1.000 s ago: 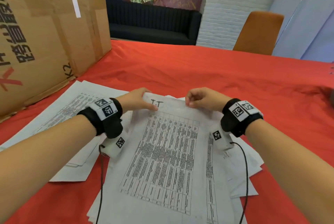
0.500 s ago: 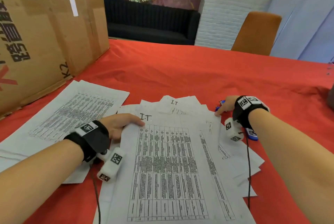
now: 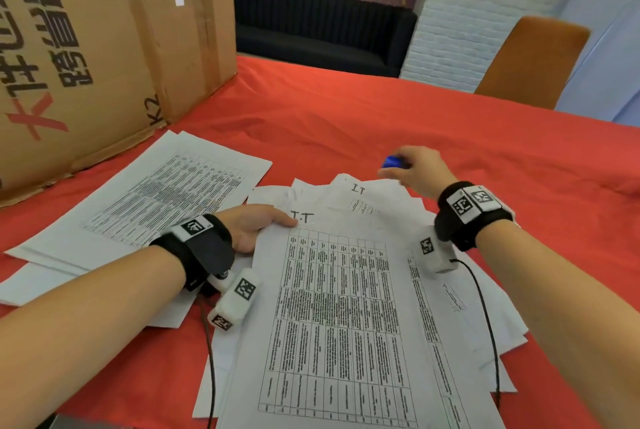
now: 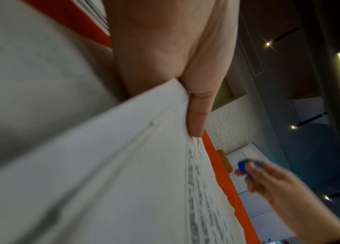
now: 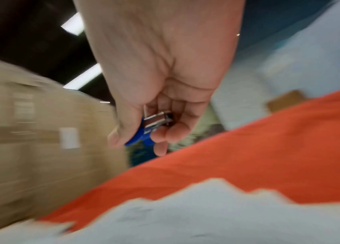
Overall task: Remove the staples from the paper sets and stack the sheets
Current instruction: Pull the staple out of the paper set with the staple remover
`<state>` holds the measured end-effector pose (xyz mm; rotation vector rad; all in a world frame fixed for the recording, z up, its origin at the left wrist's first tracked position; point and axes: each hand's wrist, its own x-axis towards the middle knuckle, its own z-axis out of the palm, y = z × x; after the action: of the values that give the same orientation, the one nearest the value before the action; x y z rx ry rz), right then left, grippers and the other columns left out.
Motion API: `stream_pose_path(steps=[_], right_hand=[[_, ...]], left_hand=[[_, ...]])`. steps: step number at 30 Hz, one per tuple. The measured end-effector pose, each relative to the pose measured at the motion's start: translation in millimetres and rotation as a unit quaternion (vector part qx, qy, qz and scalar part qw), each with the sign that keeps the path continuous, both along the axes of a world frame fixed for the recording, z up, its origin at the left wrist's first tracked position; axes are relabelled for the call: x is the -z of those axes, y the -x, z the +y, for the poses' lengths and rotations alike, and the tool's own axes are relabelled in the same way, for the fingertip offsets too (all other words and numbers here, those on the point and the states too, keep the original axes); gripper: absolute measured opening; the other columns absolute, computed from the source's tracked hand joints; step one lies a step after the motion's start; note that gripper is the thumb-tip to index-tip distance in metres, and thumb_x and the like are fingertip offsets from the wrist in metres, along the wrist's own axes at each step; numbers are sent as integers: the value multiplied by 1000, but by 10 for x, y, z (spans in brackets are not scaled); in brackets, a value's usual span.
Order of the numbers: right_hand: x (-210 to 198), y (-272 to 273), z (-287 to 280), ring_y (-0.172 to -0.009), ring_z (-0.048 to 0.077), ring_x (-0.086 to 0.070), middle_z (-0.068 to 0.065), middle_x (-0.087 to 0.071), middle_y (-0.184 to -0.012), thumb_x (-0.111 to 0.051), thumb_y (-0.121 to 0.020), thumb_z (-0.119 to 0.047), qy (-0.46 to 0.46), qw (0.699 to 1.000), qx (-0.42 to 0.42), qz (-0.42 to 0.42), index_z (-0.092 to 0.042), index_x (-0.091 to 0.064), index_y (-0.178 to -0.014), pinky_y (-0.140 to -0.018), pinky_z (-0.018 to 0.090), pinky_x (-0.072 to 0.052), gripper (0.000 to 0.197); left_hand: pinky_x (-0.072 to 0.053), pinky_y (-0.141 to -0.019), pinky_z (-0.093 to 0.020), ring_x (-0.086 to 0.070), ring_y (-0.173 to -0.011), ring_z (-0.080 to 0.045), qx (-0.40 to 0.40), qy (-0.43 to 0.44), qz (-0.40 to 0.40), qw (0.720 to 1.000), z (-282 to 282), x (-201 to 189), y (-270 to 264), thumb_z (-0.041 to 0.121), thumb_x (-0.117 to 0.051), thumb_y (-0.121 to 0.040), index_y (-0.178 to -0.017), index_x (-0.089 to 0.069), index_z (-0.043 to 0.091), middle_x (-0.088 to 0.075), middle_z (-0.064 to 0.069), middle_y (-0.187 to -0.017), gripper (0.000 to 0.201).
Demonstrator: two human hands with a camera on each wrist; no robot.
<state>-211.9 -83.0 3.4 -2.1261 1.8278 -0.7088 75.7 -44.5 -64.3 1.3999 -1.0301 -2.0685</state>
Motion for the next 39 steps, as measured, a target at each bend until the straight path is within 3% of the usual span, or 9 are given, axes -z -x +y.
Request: stream_pose_path(steps=[4,7,9,12,18,24,28,34,39], right_hand=[[-55,-805,319,-80,18,-55,3,-64,-88,-77,-76,-33,-44,961,-207,176,-10,-66,-102,-69,28,-43,37],[83,-1063,347,-93,25,-57,6,-64,-102,-74,-79,-33,-78,916,-238,312,-12,-62,-110,-80,37,-50,39],[149,-1126,346,-94,27,-59,8,-62,-106,-70,-84,-26,-81,901,-228,359,-11,-61,-114,-77,37,-52,35],[194,-1195,376,-87,19,-62,4,-64,-103,-56,-93,-14,-85,892,-228,380,-7,-60,-116,-62,26,-45,24],[219,-1290,409,-83,25,-64,6,-64,-93,-66,-88,-16,-62,872,-229,428,-5,-63,-98,-64,34,-49,16],[183,-1396,417,-80,24,-61,7,-60,-94,-69,-86,-26,-81,863,-226,445,-5,-63,-104,-61,31,-43,29],[134,-1468,486,-77,23,-52,5,-50,-90,-64,-90,-17,-80,852,-225,466,-5,-62,-108,-63,30,-40,22],[98,-1553,551,-80,23,-49,6,-50,-89,-59,-92,-15,-84,840,-231,483,-5,-63,-113,-66,28,-38,24],[82,-1585,520,-91,27,-58,6,-49,-84,-52,-95,-14,-109,855,-217,459,-4,-62,-114,-69,29,-38,24]], left_hand=[[-54,-83,-47,-70,-87,-32,-1,-1,14,1000,-12,21,0,3,-46,-94,-117,-58,-2,-66,-23,-112,26],[-57,-75,-43,-72,-78,-30,5,-3,16,1000,2,14,4,4,-45,-95,-109,-60,-2,-71,-21,-97,22],[-57,-75,-43,-72,-77,-29,4,-6,19,1000,4,15,2,5,-45,-95,-109,-60,-3,-70,-20,-96,22],[-54,-83,-44,-71,-84,-29,8,-10,32,999,-1,21,-4,5,-45,-95,-114,-58,-3,-67,-21,-108,24],[-52,-89,-45,-67,-95,-32,17,-13,40,999,-6,26,-9,5,-44,-95,-120,-55,-2,-64,-22,-117,28],[-57,-77,-45,-71,-82,-31,23,-6,42,999,11,9,-23,4,-42,-96,-117,-55,-2,-69,-21,-102,26],[-56,-82,-44,-70,-89,-30,25,-6,43,999,19,5,-19,5,-41,-96,-123,-54,-2,-67,-21,-110,30],[-57,-81,-40,-71,-85,-29,30,-1,68,997,23,3,-3,2,-44,-93,-105,-61,-2,-71,-19,-96,21],[-59,-73,-38,-72,-79,-28,35,4,60,998,39,-10,6,-2,-48,-88,-89,-70,-2,-72,-18,-90,22]])
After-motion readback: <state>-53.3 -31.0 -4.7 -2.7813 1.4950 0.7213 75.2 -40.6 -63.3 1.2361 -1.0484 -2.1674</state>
